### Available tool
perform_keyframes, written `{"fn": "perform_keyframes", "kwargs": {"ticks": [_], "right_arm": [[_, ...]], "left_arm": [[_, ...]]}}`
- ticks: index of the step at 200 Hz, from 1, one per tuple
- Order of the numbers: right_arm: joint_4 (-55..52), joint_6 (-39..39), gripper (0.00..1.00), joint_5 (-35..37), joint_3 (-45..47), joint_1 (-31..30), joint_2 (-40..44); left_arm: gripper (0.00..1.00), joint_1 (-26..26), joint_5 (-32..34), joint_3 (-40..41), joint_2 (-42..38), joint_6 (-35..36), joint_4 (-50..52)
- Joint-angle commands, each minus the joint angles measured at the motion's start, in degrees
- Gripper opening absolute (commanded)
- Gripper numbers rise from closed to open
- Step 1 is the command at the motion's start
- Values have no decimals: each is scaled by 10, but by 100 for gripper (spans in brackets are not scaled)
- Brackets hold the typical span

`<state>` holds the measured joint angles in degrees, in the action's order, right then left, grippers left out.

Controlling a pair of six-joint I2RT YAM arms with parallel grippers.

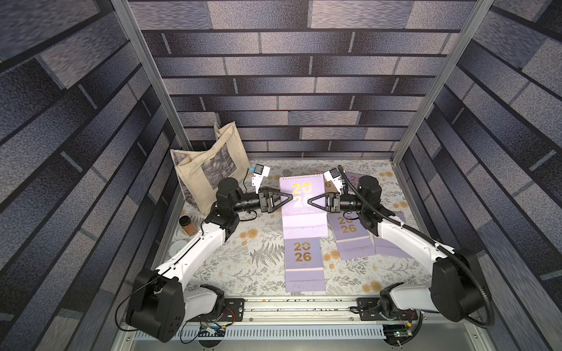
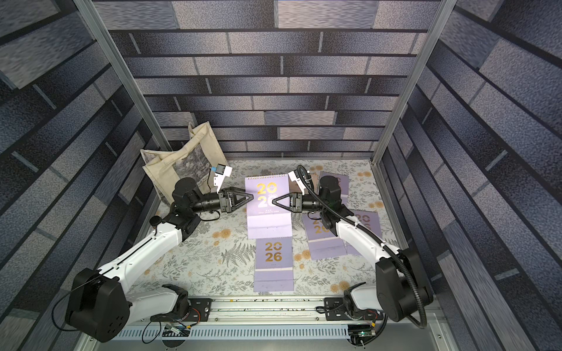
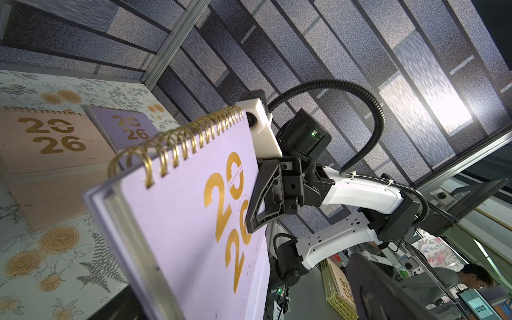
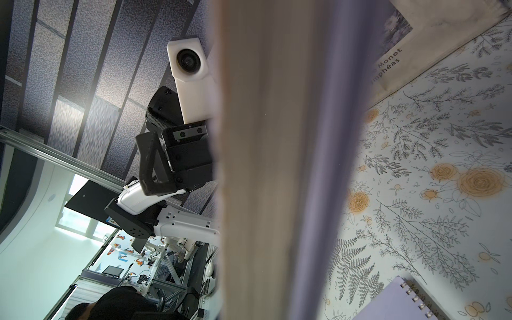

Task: Stack the calendars
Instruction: Place the calendar at the calendar.

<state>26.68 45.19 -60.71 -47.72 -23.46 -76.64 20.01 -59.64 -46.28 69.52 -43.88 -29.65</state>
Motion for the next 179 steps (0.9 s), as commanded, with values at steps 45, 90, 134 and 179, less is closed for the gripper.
{"fn": "perform_keyframes", "kwargs": {"ticks": [45, 90, 134, 179], "right_arm": [[34, 10, 0, 9, 19, -17, 57], [43, 10, 0, 29, 38, -43, 58], [51, 8, 0, 46, 50, -53, 62], [32, -6, 6, 57, 60, -57, 59]], "left_arm": [[85, 13, 17, 49, -7, 6, -51], [69, 15, 17, 38, -5, 7, -62], [31, 18, 19, 39, 3, -2, -86], [0, 11, 17, 34, 8, -6, -89]]}}
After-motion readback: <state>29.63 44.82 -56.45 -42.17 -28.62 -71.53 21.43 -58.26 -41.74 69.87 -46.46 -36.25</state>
